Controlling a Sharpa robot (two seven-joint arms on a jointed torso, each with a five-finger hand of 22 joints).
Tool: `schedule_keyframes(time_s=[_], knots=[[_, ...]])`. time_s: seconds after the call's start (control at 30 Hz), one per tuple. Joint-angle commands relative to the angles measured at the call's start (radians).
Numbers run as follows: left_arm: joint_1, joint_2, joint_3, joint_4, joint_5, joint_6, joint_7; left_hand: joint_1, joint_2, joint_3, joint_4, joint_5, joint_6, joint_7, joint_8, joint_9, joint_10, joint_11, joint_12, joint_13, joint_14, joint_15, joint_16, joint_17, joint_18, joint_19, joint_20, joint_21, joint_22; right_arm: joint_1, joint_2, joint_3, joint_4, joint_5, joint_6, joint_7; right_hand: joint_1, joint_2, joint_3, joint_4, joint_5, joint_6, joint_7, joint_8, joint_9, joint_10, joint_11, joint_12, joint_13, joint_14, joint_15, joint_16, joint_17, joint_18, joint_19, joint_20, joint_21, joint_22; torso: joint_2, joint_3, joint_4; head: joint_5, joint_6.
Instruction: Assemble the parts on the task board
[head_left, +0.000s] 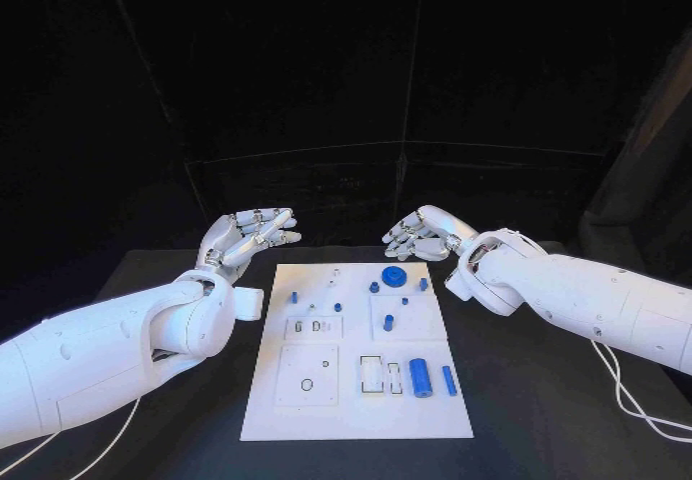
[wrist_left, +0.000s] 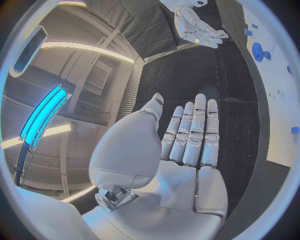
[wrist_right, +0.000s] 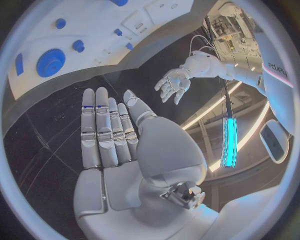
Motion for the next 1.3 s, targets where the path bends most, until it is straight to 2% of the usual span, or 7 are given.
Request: schedule_keyframes(time_s=[0.03,0.3,0.43,0.53,0.97,1.1,1.3], knots=[[0.002,-0.013,0.001,0.03,-0.037,0.049,-0.001,0.009,0.0,-0.004,-0.009,-0.003,0.006,0.006,-0.01,-0.002,0.004,0.004,-0.011,-0.002,0.003,0.007,-0.013,0.001,0.007,0.005,0.001,-0.01,-0.006,0.008,0.01,0.001,0.008,-0.304,0.058,-0.138,0.002,-0.035,0.016,-0.011,0.005,0.056,-0.019,-0.03,-0.001,0.069,-0.034,-0.042,0.002,0.175,-0.052,0.143,0.105,0.009,0.124,-0.062,0.181,0.096,0.025,-0.0031,0.0102,-0.007,0.005],[0.003,-0.03,0.001,0.081,-0.039,0.056,-0.009,0.001,0.005,-0.015,-0.018,-0.003,0.004,0.011,-0.025,-0.003,-0.002,0.01,-0.032,-0.002,-0.002,0.012,-0.039,0.0,0.006,0.002,0.006,-0.025,-0.019,0.018,0.034,0.003,0.019,-0.535,0.117,-0.251,-0.034,-0.053,0.047,-0.01,0.002,0.056,-0.02,-0.063,0.0,0.025,-0.033,-0.053,0.003,0.166,-0.053,0.405,0.274,0.009,0.136,-0.063,0.336,0.191,0.053,-0.0064,0.0209,-0.019,0.016],[0.003,-0.033,0.001,0.096,-0.039,0.06,-0.013,-0.001,0.006,-0.019,-0.021,-0.003,0.002,0.013,-0.031,-0.003,-0.004,0.012,-0.037,-0.002,-0.004,0.014,-0.047,-0.001,0.006,0.002,0.007,-0.03,-0.022,0.023,0.046,0.003,0.022,-0.596,0.139,-0.28,-0.044,-0.063,0.075,-0.01,0.001,0.05,-0.024,-0.062,0.0,0.004,-0.024,-0.053,0.003,0.161,-0.05,0.611,0.475,0.009,0.113,-0.057,0.42,0.246,0.065,-0.0079,0.0236,-0.023,0.021],[0.004,-0.035,0.001,0.104,-0.04,0.062,-0.015,-0.003,0.006,-0.022,-0.023,-0.002,0.0,0.015,-0.034,-0.003,-0.007,0.013,-0.042,-0.002,-0.005,0.015,-0.052,-0.001,0.006,0.001,0.009,-0.033,-0.025,0.029,0.054,0.003,0.022,-0.627,0.164,-0.3,-0.052,-0.068,0.092,-0.007,-0.005,0.043,-0.021,-0.063,-0.001,-0.013,-0.022,-0.054,0.002,0.156,-0.046,0.707,0.573,0.004,0.11,-0.052,0.49,0.317,0.074,-0.0087,0.0245,-0.025,0.024],[0.011,-0.038,0.001,0.108,-0.04,0.063,-0.024,-0.004,0.007,-0.025,-0.026,-0.003,-0.002,0.017,-0.039,-0.003,-0.01,0.015,-0.047,-0.002,-0.006,0.017,-0.058,-0.001,0.006,0.001,0.01,-0.036,-0.028,0.038,0.068,0.003,0.02,-0.661,0.201,-0.322,-0.058,-0.075,0.124,-0.005,-0.016,0.039,-0.019,-0.062,0.0,-0.035,-0.017,-0.054,0.002,0.149,-0.04,0.819,0.684,-0.008,0.112,-0.044,0.601,0.439,0.088,-0.0088,0.025,-0.029,0.026],[0.013,-0.038,0.001,0.109,-0.04,0.06,-0.028,-0.004,0.008,-0.026,-0.027,-0.003,-0.002,0.018,-0.04,-0.003,-0.01,0.016,-0.048,-0.002,-0.007,0.017,-0.06,-0.001,0.006,0.001,0.01,-0.037,-0.029,0.038,0.074,0.003,0.015,-0.663,0.212,-0.317,-0.057,-0.072,0.138,-0.005,-0.021,0.039,-0.018,-0.062,0.0,-0.033,-0.017,-0.053,0.003,0.15,-0.039,0.85,0.716,-0.013,0.119,-0.043,0.632,0.476,0.091,-0.0076,0.0268,-0.03,0.024],[0.017,-0.039,0.001,0.113,-0.04,0.06,-0.03,-0.004,0.008,-0.026,-0.027,-0.003,-0.002,0.018,-0.04,-0.003,-0.01,0.016,-0.048,-0.002,-0.007,0.017,-0.06,-0.001,0.006,0.001,0.01,-0.037,-0.029,0.038,0.079,0.003,0.006,-0.662,0.216,-0.312,-0.052,-0.064,0.171,-0.006,-0.039,0.036,-0.018,-0.062,-0.001,-0.024,-0.018,-0.053,0.002,0.148,-0.039,0.875,0.738,-0.016,0.117,-0.042,0.662,0.507,0.094,-0.0091,0.0284,-0.031,0.02]])
